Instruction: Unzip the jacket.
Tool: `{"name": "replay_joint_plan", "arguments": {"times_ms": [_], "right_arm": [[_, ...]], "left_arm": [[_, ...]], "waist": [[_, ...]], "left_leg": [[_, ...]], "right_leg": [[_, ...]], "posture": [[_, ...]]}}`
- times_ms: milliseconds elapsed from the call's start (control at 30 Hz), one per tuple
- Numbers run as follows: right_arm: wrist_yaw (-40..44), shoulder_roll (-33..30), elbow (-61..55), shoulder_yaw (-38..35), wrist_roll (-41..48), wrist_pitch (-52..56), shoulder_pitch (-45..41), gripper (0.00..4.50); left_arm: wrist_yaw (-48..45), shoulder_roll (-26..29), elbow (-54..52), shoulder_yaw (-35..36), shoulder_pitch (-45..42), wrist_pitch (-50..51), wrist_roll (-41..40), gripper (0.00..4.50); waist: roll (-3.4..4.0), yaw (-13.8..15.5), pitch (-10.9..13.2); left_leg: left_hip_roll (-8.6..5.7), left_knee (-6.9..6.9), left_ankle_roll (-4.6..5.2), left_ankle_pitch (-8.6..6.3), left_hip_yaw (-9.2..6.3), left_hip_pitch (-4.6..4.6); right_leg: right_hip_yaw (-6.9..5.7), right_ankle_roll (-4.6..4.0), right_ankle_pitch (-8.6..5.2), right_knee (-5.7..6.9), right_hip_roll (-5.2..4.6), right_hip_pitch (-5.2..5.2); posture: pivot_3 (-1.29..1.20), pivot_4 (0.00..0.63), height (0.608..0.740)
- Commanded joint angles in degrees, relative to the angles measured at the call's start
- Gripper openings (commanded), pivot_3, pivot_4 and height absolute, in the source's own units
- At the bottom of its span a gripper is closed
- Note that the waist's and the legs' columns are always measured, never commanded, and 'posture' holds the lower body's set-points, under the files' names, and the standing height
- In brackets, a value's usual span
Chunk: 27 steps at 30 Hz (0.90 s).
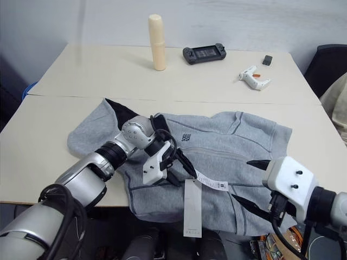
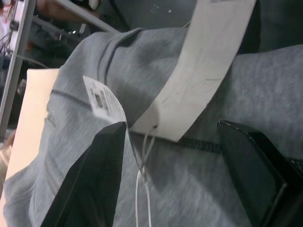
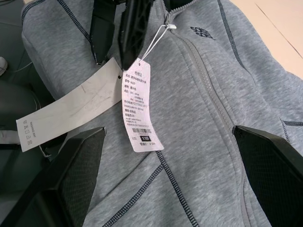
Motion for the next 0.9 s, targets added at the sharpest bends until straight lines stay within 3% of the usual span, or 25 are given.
{"name": "replay_joint_plan", "arguments": {"times_ms": [33,267,367,633,767,900], "right_arm": [[-0.28,-0.38,-0.93,-2.32,0.46,0.26,0.21,4.5],[-1.21,-0.08,-1.54,-2.02,0.67,0.7,0.27,4.5],[-1.69,-0.01,-1.67,-1.98,1.32,0.99,-0.01,4.5],[-2.53,-0.27,-1.75,-1.21,1.63,0.83,-0.08,4.5],[-2.8,-0.29,-1.69,-0.78,1.72,0.57,-0.24,4.5],[-2.99,-0.37,-1.44,-0.18,1.57,0.31,-0.57,4.5]], "left_arm": [[-4.18,-0.41,0.88,-1.65,-0.15,-4.84,0.56,3.1],[3.88,-5.08,6.52,0.31,-0.57,-10.84,6.72,3.1],[6.34,-6.01,8.27,1.56,-0.9,-11.21,8.03,2.54],[9.36,-7.14,8.1,5.81,-0.13,-3.68,7.24,0.02],[12.96,-8.5,6.41,11.41,0.56,10.39,7.07,0.02],[29.66,-9.37,4.19,14.64,-0.48,20.86,18.24,0.02]], "waist": [[0.0,0.0,0.0],[0.0,0.1,0.0],[0.0,0.05,0.0],[0.0,0.11,0.0],[0.0,0.11,0.0],[-0.01,0.09,0.01]], "left_leg": [[0.0,0.0,0.0,0.0,0.0,0.0],[0.0,0.0,0.02,-0.01,-0.05,0.0],[-0.01,0.0,0.05,-0.03,-0.08,-0.02],[0.0,-0.01,0.05,-0.03,-0.13,-0.02],[-0.01,0.0,0.08,-0.04,-0.15,-0.03],[-0.01,-0.01,0.08,-0.05,-0.16,-0.03]], "right_leg": [[-0.01,0.0,0.0,-0.01,0.0,0.01],[-0.09,0.01,0.0,-0.06,0.0,0.06],[-0.11,0.03,0.02,-0.11,0.0,0.07],[-0.16,0.04,0.02,-0.11,-0.02,0.08],[-0.18,0.08,0.04,-0.16,-0.01,0.11],[-0.19,0.09,0.05,-0.16,0.01,0.11]], "posture": [[0.0,0.15,0.74],[0.0,0.15,0.74],[0.0,0.15,0.74],[0.0,0.15,0.74],[0.0,0.15,0.74],[0.0,0.15,0.74]]}}
